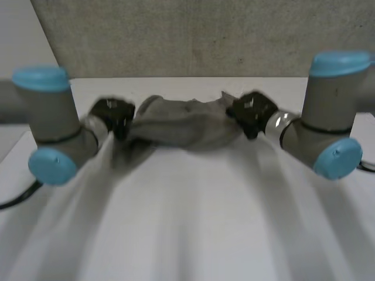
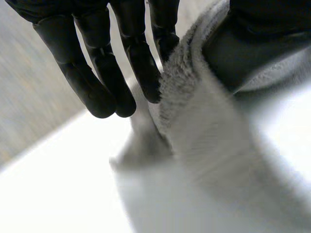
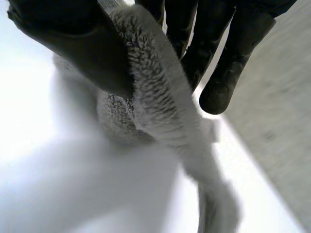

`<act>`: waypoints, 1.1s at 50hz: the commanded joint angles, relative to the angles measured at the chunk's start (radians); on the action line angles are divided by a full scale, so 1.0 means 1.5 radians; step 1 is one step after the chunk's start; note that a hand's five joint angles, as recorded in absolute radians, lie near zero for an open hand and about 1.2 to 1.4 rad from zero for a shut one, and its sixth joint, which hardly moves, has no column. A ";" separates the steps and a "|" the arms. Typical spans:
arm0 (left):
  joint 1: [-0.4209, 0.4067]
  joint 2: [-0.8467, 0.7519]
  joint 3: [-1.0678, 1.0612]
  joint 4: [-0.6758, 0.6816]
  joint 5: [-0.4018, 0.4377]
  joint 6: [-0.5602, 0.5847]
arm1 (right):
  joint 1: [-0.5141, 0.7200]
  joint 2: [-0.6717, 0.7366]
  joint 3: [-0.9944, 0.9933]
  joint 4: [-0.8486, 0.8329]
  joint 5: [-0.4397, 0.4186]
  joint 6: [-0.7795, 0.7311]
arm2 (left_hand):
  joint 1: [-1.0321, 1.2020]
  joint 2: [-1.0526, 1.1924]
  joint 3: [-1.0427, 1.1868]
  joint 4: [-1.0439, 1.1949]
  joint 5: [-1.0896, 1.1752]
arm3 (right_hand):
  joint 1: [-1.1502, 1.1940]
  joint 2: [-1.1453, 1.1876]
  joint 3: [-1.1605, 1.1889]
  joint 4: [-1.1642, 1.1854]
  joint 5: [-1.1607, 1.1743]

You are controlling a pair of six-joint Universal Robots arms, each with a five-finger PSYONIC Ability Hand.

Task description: Fold the towel.

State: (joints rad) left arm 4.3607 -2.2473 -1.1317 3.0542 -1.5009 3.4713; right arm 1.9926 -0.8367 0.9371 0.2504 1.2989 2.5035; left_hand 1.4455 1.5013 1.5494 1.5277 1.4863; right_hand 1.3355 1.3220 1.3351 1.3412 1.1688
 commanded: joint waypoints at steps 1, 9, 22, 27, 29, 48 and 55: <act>0.022 0.056 -0.216 0.083 -0.001 0.068 | -0.002 -0.008 0.167 -0.039 -0.008 -0.023 | -0.033 -0.070 -0.102 -0.088 -0.176 | 0.041 0.050 0.041 0.037 0.035; 0.025 0.101 -0.263 0.122 -0.001 0.068 | -0.005 -0.054 0.270 -0.137 -0.014 -0.024 | -0.033 -0.070 -0.102 -0.088 -0.176 | 0.002 0.011 0.003 -0.001 -0.003; 0.047 0.109 -0.262 0.122 0.000 0.067 | -0.034 -0.057 0.328 -0.198 -0.007 -0.023 | -0.033 -0.070 -0.102 -0.088 -0.176 | -0.340 -0.331 -0.340 -0.344 -0.346; 0.047 0.109 -0.263 0.122 0.000 0.066 | -0.035 -0.052 0.331 -0.222 0.001 -0.024 | -0.033 -0.070 -0.102 -0.088 -0.176 | -0.348 -0.339 -0.348 -0.352 -0.354; 0.048 0.109 -0.263 0.122 0.000 0.065 | -0.038 -0.052 0.330 -0.222 0.006 -0.024 | -0.033 -0.070 -0.102 -0.088 -0.176 | -0.348 -0.339 -0.348 -0.352 -0.354; 0.048 0.109 -0.262 0.122 0.000 0.063 | -0.105 -0.057 0.319 -0.200 0.018 -0.053 | -0.033 -0.070 -0.102 -0.088 -0.176 | -0.340 -0.331 -0.340 -0.344 -0.346; 0.047 0.109 -0.261 0.122 -0.001 0.062 | -0.109 -0.055 0.316 -0.193 0.018 -0.056 | -0.033 -0.070 -0.102 -0.088 -0.176 | -0.333 -0.324 -0.332 -0.336 -0.338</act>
State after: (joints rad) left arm 4.4322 -2.0832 -1.5243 3.2367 -1.5002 3.5656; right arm 1.8318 -0.9220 1.4149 -0.0481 1.3256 2.4233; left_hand 1.4456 1.5013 1.5503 1.5277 1.4864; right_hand 0.8305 0.8477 0.8394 0.8403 0.6560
